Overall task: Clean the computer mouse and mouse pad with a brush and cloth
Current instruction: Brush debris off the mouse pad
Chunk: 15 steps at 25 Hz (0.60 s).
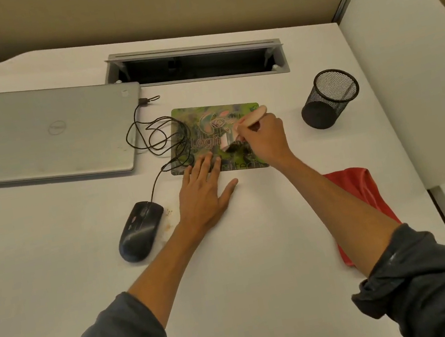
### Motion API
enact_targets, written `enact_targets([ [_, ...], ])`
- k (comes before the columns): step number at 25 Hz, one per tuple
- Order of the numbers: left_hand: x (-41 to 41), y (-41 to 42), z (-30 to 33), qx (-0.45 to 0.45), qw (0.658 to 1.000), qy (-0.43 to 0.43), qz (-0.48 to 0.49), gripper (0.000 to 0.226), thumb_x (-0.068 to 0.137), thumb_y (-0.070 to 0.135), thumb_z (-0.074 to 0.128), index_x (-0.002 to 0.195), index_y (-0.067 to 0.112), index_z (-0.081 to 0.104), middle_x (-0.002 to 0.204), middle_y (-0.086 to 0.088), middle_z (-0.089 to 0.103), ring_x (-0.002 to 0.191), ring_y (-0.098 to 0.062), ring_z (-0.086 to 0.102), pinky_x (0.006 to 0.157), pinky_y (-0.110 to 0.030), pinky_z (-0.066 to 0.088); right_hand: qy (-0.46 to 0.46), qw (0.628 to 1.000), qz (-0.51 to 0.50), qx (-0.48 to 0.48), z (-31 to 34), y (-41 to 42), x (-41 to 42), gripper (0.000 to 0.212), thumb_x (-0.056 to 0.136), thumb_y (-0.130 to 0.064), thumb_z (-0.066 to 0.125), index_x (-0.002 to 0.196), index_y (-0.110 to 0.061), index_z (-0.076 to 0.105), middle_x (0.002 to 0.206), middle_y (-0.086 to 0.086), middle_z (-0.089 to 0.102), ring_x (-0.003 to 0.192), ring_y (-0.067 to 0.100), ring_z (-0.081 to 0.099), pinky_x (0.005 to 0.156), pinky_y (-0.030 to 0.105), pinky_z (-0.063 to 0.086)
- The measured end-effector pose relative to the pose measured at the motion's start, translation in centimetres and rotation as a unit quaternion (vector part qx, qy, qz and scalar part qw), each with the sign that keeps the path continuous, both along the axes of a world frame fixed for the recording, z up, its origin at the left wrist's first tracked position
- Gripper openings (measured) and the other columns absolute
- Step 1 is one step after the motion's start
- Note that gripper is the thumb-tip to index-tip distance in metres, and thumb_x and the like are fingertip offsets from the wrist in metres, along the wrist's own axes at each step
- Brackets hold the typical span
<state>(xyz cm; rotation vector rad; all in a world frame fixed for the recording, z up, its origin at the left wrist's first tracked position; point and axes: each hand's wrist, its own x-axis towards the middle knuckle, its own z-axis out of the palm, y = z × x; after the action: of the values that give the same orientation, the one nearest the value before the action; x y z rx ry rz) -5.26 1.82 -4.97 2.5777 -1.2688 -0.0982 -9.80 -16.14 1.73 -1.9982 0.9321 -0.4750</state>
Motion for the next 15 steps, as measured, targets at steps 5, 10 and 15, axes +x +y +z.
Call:
enact_targets([
  [5, -0.1, 0.0, 0.0, -0.009, 1.000, -0.016, 0.005, 0.069, 0.094, 0.062, 0.029, 0.146, 0.016, 0.036, 0.153, -0.006, 0.034, 0.143, -0.022, 0.026, 0.116, -0.044, 0.022, 0.055, 0.998, -0.023, -0.034, 0.3, -3.2, -2.0, 0.023, 0.087, -0.025, 0.066, 0.091, -0.004, 0.074, 0.085, 0.010, 0.072, 0.080, 0.024, 0.069, 0.067, 0.038, 0.055],
  [10, -0.1, -0.1, 0.0, -0.006, 1.000, -0.024, 0.005, 0.071, 0.094, 0.062, 0.027, 0.146, 0.014, 0.036, 0.153, -0.007, 0.034, 0.142, -0.022, 0.026, 0.118, -0.041, 0.017, 0.077, 0.992, 0.002, -0.096, 1.7, -4.0, -1.6, 0.025, 0.088, -0.025, 0.063, 0.081, -0.003, 0.071, 0.074, 0.007, 0.067, 0.072, 0.022, 0.065, 0.056, 0.031, 0.045],
  [15, 0.0, -0.1, 0.0, -0.012, 1.000, 0.013, -0.019, 0.072, 0.096, 0.060, 0.026, 0.149, 0.012, 0.026, 0.158, -0.006, 0.022, 0.147, -0.020, 0.015, 0.119, -0.036, 0.009, 0.065, 0.995, 0.075, -0.010, 1.2, -2.0, 1.6, 0.028, 0.093, -0.029, 0.062, 0.099, -0.003, 0.072, 0.093, 0.012, 0.071, 0.085, 0.022, 0.067, 0.074, 0.040, 0.056],
])
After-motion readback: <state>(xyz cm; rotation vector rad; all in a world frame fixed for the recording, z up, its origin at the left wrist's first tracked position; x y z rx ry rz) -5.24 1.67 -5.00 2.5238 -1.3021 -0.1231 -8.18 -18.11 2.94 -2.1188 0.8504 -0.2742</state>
